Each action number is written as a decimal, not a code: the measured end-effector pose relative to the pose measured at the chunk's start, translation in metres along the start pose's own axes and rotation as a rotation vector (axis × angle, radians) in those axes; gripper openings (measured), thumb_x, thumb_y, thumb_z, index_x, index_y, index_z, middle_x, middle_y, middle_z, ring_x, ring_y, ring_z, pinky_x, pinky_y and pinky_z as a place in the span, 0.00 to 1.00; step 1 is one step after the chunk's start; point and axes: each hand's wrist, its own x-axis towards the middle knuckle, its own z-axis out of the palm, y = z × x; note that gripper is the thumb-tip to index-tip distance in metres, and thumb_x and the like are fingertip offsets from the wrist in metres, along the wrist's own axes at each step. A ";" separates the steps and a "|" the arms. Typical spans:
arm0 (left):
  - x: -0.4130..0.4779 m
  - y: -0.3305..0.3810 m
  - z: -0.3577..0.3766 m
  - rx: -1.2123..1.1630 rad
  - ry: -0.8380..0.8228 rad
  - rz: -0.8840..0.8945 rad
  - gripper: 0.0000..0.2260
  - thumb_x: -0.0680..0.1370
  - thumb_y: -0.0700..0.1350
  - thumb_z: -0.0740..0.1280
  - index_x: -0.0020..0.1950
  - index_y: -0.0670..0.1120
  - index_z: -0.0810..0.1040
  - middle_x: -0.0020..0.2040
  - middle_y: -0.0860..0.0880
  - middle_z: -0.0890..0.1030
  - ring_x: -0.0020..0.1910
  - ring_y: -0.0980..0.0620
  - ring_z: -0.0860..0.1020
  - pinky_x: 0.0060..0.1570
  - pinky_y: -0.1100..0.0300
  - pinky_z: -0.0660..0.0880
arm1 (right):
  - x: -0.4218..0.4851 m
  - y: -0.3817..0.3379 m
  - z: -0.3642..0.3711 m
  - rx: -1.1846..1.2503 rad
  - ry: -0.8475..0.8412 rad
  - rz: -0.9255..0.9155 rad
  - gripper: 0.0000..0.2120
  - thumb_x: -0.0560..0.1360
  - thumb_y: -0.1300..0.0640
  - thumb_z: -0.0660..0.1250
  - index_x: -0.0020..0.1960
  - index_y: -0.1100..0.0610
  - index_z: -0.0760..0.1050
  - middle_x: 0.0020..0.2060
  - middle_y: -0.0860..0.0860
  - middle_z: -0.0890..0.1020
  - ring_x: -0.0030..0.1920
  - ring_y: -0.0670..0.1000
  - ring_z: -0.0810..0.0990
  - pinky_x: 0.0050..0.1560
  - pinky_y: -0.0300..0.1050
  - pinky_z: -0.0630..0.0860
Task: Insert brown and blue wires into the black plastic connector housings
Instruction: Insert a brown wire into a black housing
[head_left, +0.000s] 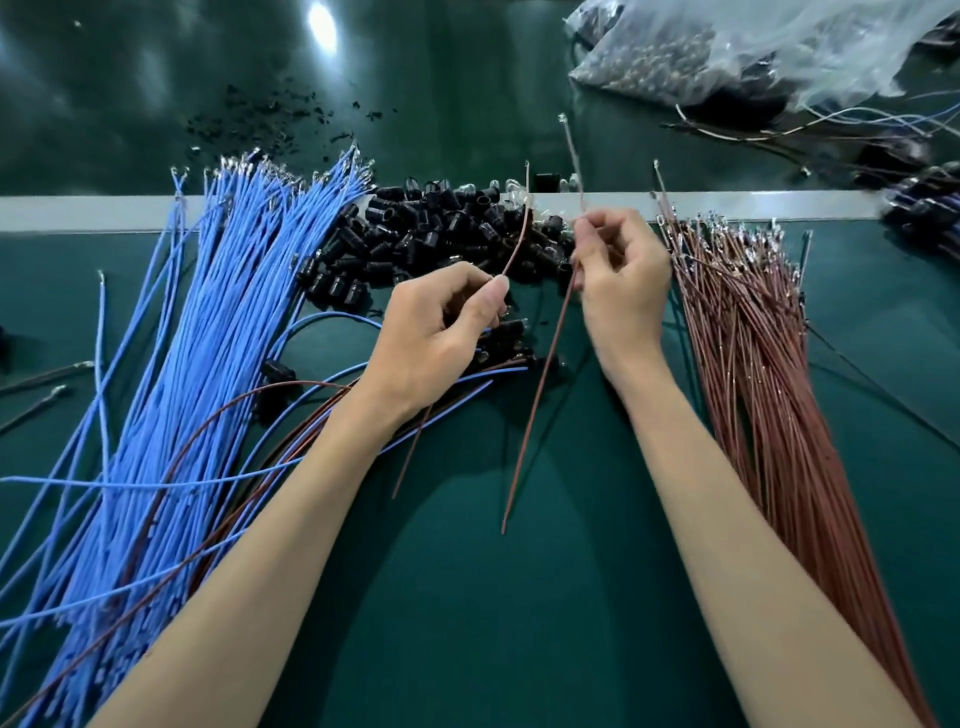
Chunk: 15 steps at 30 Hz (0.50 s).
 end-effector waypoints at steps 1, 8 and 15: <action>0.000 0.000 0.000 0.000 0.011 -0.002 0.10 0.81 0.42 0.62 0.41 0.41 0.77 0.35 0.44 0.79 0.31 0.50 0.73 0.35 0.60 0.69 | 0.000 0.000 -0.007 -0.040 0.035 -0.006 0.04 0.78 0.61 0.65 0.45 0.55 0.75 0.33 0.46 0.76 0.33 0.43 0.74 0.37 0.40 0.74; 0.001 -0.001 0.001 0.036 -0.001 -0.001 0.11 0.80 0.45 0.64 0.40 0.42 0.78 0.32 0.40 0.78 0.27 0.59 0.68 0.30 0.66 0.64 | 0.002 -0.020 -0.074 -0.789 -0.190 0.059 0.04 0.74 0.56 0.69 0.47 0.52 0.82 0.42 0.51 0.83 0.44 0.53 0.80 0.51 0.42 0.74; 0.001 0.003 0.000 -0.103 0.023 0.010 0.12 0.82 0.42 0.58 0.43 0.40 0.78 0.33 0.51 0.76 0.30 0.62 0.70 0.34 0.66 0.67 | 0.000 -0.053 -0.028 -0.363 -0.648 0.203 0.17 0.70 0.41 0.72 0.31 0.53 0.81 0.22 0.45 0.73 0.25 0.42 0.66 0.27 0.31 0.63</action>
